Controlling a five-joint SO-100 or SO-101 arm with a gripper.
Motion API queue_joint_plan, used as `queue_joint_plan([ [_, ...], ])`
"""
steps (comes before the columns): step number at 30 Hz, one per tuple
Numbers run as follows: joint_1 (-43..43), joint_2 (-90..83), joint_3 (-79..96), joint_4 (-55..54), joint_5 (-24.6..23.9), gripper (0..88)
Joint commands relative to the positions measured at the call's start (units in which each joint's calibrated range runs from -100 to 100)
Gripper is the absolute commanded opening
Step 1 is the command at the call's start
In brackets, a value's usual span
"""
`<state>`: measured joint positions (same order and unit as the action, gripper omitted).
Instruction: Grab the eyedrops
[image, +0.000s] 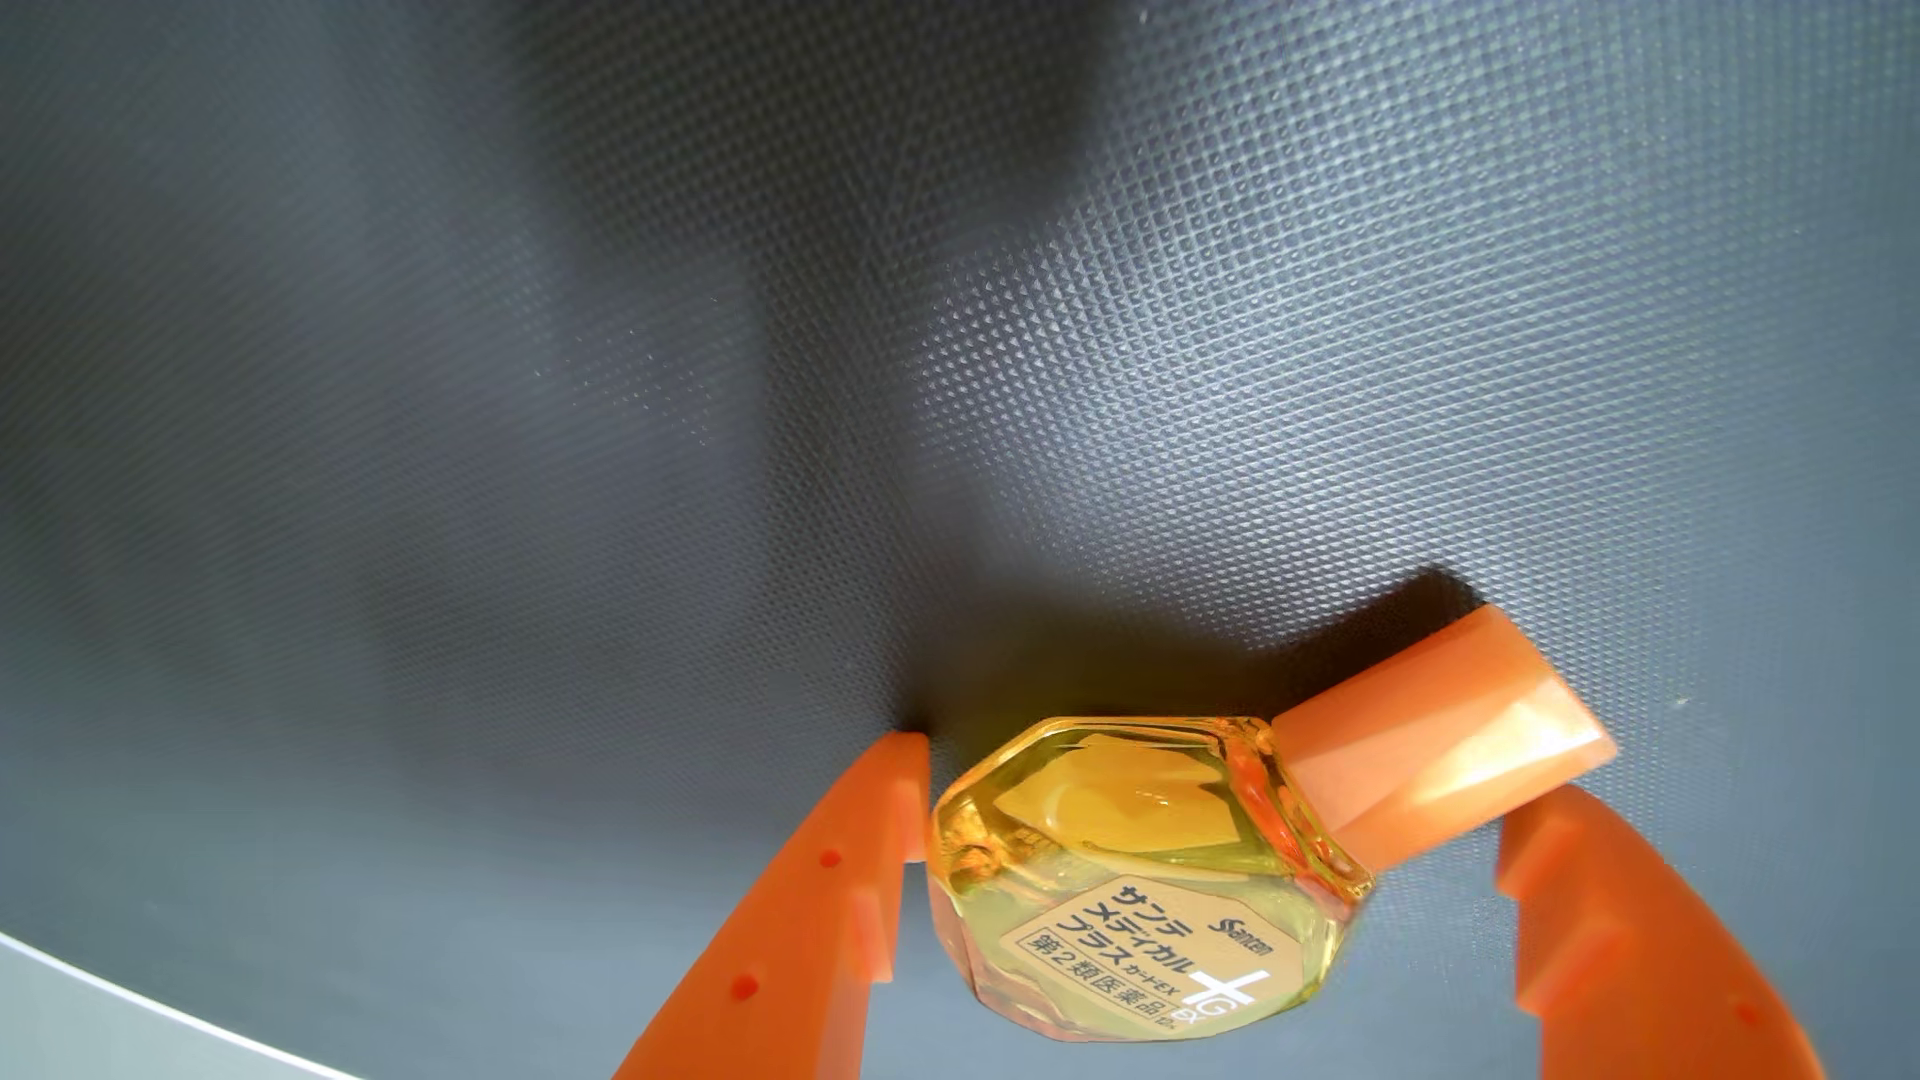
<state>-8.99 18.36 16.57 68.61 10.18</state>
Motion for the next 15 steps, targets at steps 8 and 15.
queue_joint_plan([
  [8, 2.3, -0.1, -1.4, -0.5, -0.3, 25.6],
  [15, 2.3, -0.1, -1.3, -0.6, -0.3, 23.8],
])
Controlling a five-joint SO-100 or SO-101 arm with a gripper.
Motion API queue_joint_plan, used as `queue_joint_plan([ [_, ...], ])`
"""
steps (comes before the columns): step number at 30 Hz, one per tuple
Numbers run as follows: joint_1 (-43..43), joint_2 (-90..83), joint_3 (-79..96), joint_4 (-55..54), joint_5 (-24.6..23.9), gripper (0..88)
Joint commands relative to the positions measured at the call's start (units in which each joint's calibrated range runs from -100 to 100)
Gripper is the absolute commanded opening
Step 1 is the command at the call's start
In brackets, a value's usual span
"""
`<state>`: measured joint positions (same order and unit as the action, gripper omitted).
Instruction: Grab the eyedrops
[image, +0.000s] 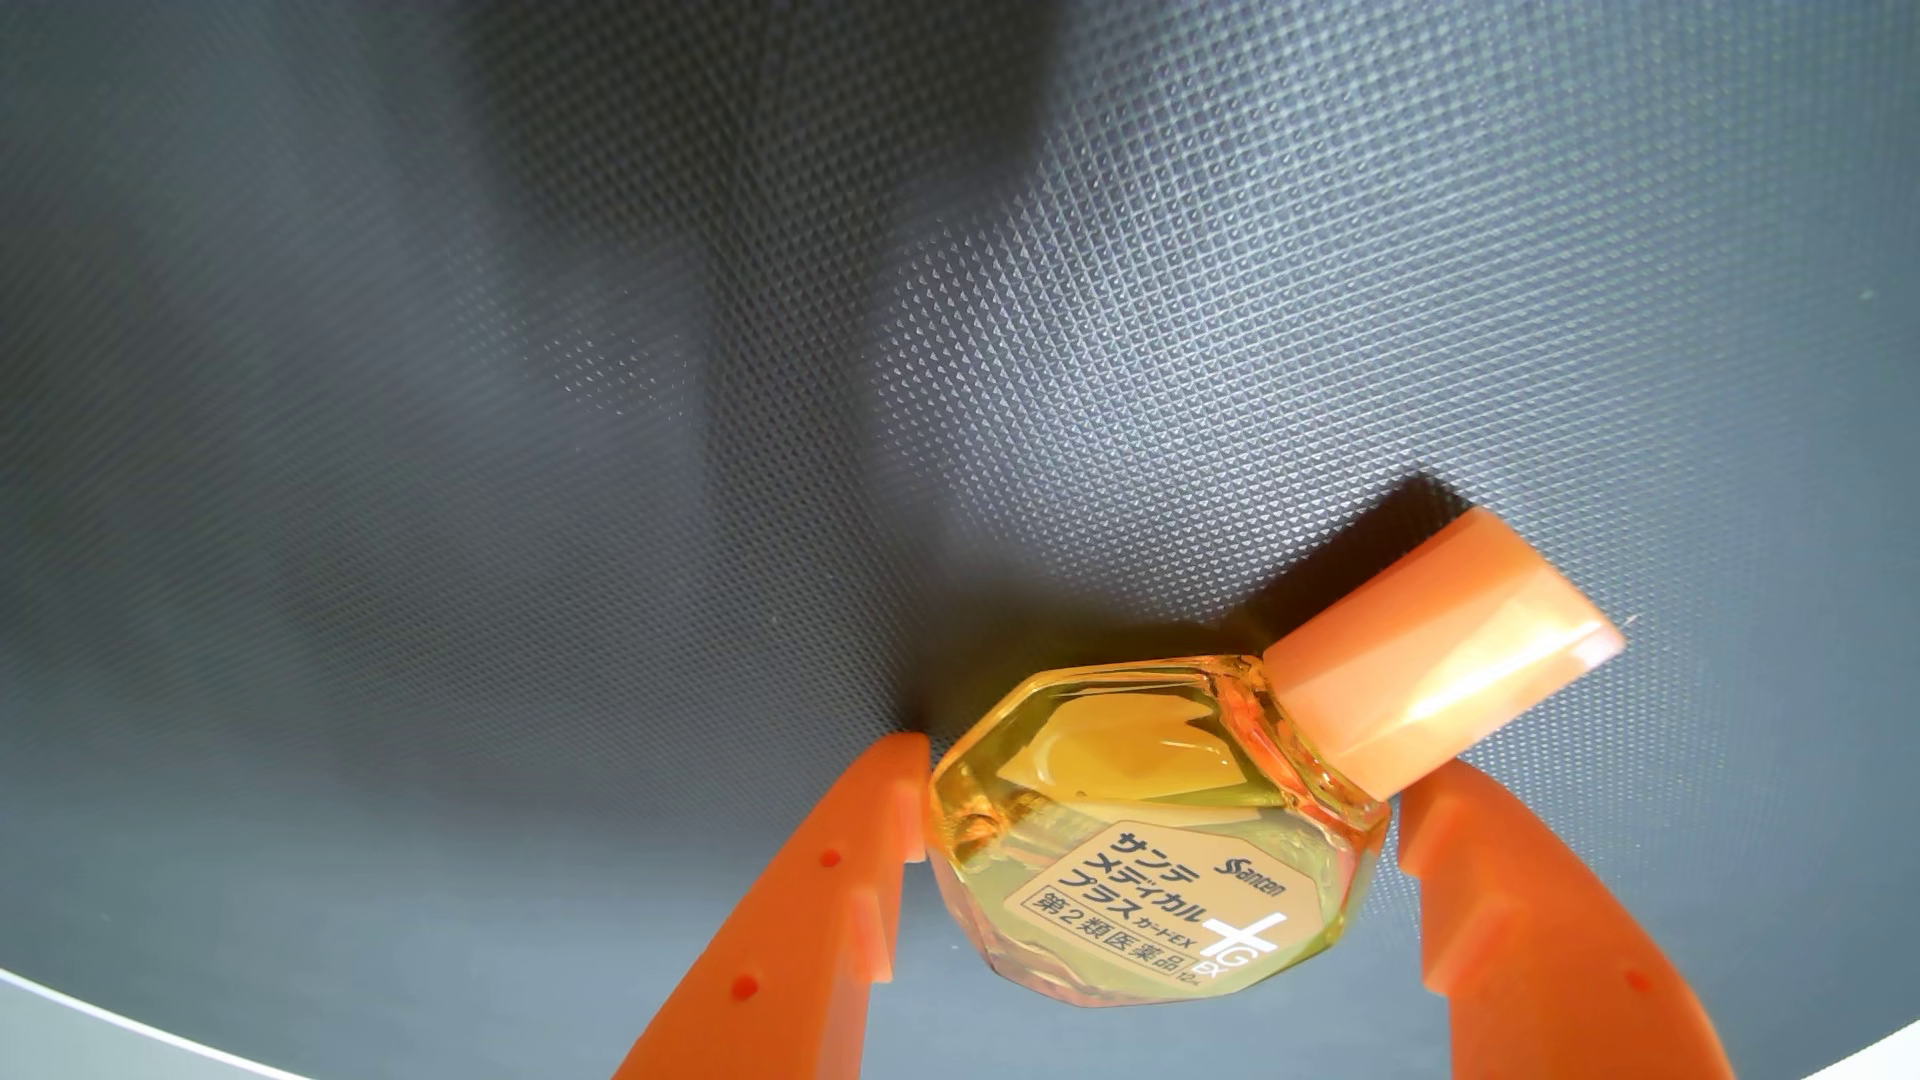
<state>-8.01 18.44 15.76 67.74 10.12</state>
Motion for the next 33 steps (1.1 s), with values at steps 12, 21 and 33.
queue_joint_plan([
  [12, 1.3, -0.2, -0.6, -0.5, -0.8, 10.2],
  [21, 2.5, -7.9, 0.3, 1.4, -1.9, 0.6],
  [33, 4.1, -23.2, 0.7, 9.8, -6.7, 0.6],
])
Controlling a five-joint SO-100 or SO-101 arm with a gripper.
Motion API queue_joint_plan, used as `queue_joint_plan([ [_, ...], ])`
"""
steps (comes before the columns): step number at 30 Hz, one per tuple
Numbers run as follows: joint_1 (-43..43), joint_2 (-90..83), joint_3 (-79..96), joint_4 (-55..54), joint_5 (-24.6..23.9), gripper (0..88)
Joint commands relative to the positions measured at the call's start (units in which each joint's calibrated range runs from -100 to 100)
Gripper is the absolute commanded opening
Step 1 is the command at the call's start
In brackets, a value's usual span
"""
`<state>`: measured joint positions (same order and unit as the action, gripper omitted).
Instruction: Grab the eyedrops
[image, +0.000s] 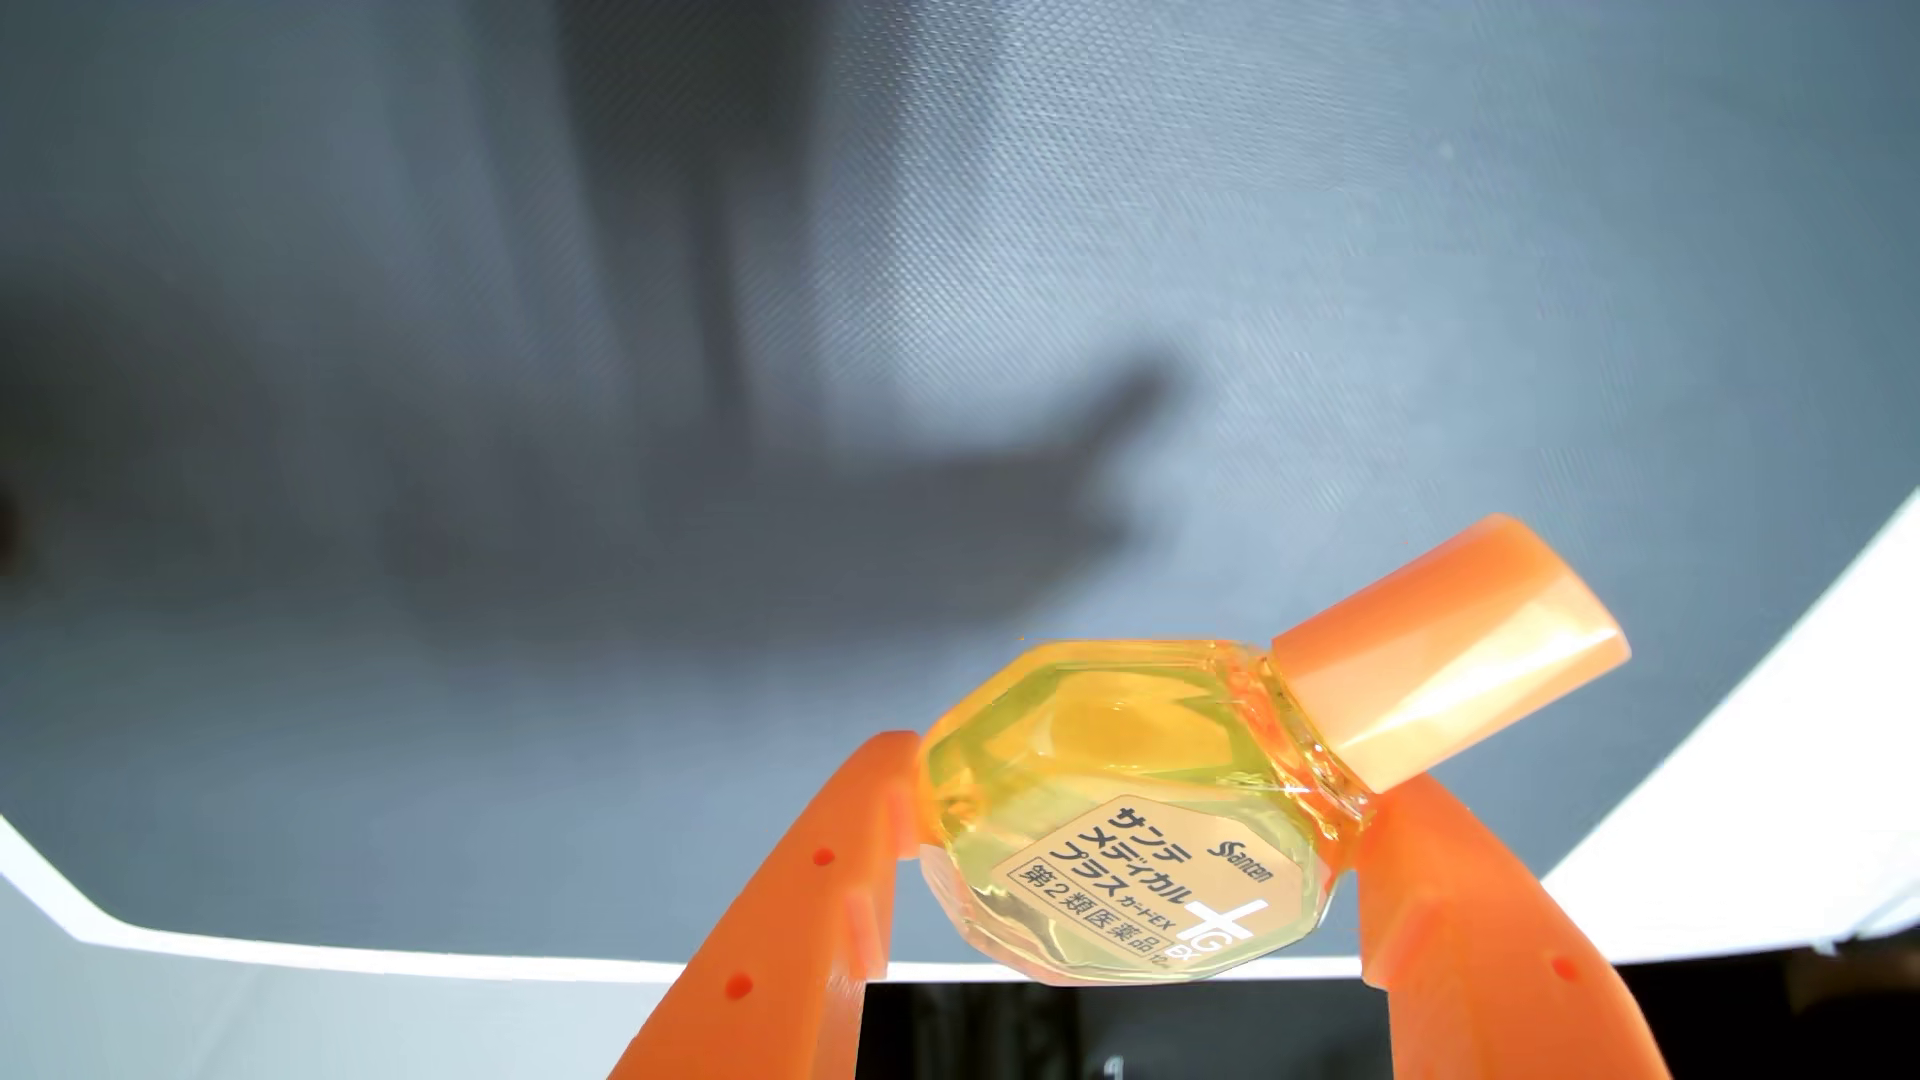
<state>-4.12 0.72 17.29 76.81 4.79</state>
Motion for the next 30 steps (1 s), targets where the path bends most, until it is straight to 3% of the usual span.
queue_joint_plan([
  [1, 0.0, -6.3, -0.7, 0.8, -1.8, 0.6],
  [9, -0.4, -9.6, 0.0, 0.7, -4.2, 0.6],
  [30, -0.1, -9.8, 3.2, -3.6, -4.5, 0.6],
])
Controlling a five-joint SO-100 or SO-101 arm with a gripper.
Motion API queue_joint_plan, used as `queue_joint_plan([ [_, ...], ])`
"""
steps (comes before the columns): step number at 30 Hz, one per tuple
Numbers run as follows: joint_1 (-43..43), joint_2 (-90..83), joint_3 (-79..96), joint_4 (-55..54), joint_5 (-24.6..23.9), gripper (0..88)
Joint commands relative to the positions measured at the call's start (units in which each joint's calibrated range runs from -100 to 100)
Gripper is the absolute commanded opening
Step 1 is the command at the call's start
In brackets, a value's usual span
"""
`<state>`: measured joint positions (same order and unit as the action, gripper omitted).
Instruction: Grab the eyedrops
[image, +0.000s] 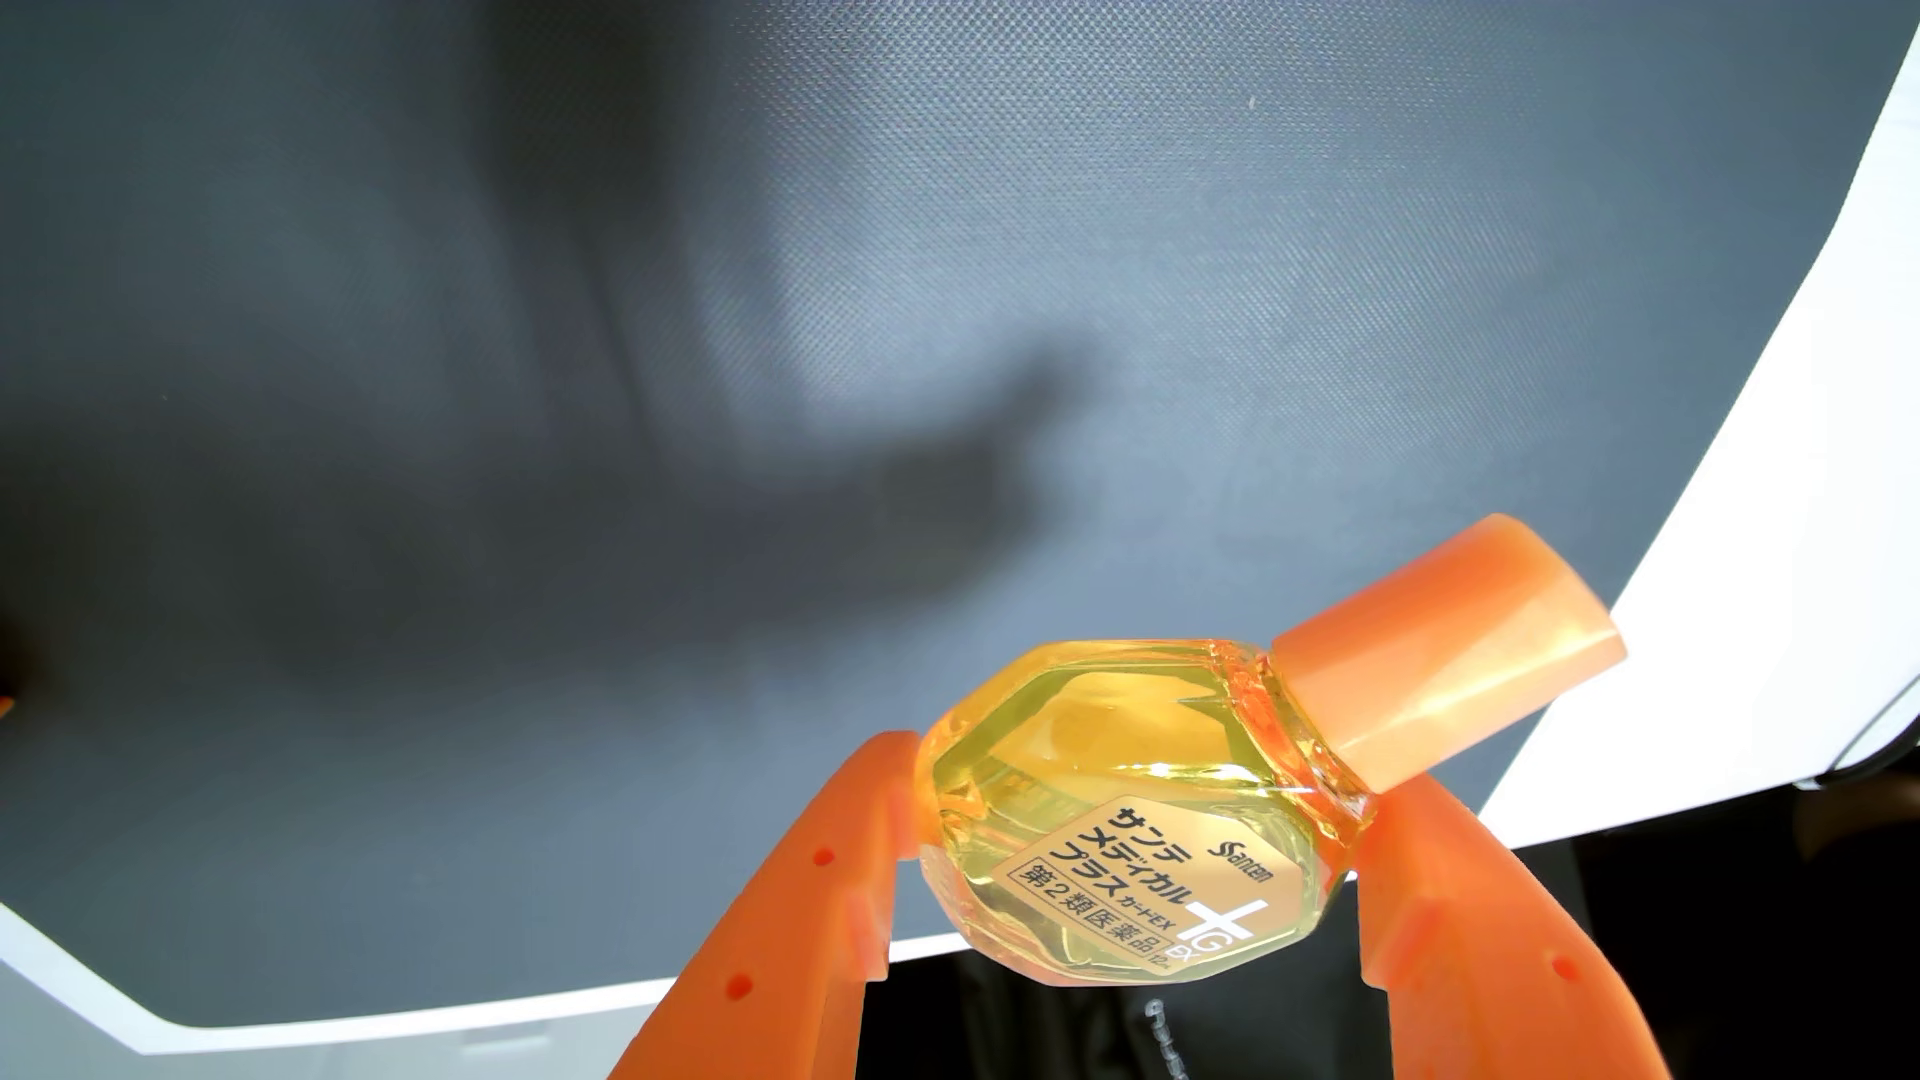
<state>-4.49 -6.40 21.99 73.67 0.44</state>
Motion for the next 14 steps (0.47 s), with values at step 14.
queue_joint_plan([
  [14, 0.2, -2.6, -3.6, -0.1, -0.1, 0.6],
])
